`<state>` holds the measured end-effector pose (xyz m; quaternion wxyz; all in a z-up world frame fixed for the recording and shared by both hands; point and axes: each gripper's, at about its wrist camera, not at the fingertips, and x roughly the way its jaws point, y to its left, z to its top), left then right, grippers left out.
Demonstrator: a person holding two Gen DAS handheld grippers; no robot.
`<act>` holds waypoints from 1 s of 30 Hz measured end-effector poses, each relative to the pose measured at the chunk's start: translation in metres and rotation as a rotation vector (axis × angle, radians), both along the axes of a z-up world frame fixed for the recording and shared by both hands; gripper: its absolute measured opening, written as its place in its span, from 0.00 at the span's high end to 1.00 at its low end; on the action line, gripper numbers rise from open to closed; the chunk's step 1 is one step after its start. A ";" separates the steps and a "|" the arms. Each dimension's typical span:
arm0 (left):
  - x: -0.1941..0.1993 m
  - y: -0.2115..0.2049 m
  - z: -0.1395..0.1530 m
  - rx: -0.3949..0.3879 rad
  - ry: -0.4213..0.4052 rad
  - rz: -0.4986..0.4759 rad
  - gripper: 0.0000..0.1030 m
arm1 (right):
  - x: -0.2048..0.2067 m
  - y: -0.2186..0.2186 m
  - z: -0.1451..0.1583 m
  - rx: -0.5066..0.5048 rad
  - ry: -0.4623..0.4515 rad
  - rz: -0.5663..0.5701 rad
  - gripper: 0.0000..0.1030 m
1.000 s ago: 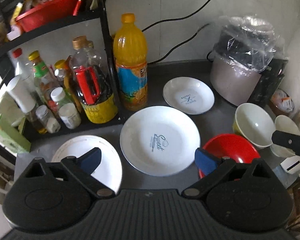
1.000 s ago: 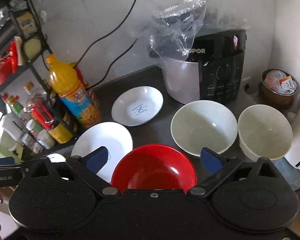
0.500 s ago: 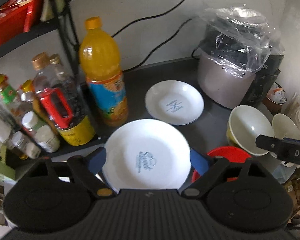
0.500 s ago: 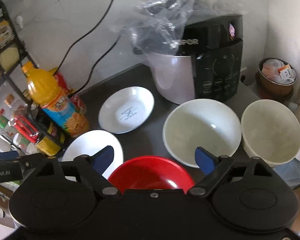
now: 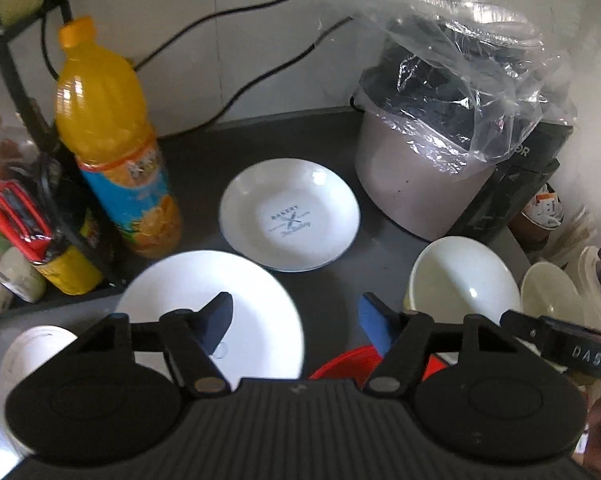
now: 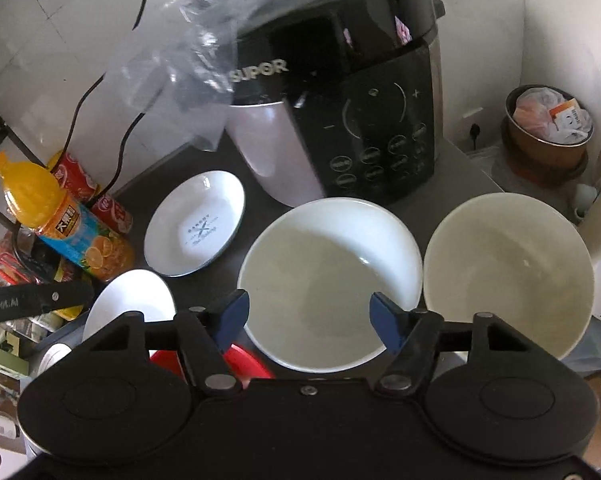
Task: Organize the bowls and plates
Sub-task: 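Move both grippers toward the white bowl beside the red bowl, then close both grippers on the white bowl rim and lift it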
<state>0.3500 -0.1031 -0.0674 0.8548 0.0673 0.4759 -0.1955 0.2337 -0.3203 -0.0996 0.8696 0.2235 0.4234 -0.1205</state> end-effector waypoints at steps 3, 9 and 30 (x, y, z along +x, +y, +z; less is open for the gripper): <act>0.003 -0.016 -0.007 -0.005 0.015 -0.008 0.50 | 0.003 -0.013 -0.011 0.032 0.019 0.009 0.47; 0.008 -0.050 -0.026 -0.012 0.070 -0.020 0.61 | 0.008 -0.026 -0.026 0.094 0.074 0.035 0.60; 0.015 -0.118 -0.083 0.024 0.156 -0.084 0.74 | -0.010 -0.055 -0.036 0.190 0.133 0.014 0.66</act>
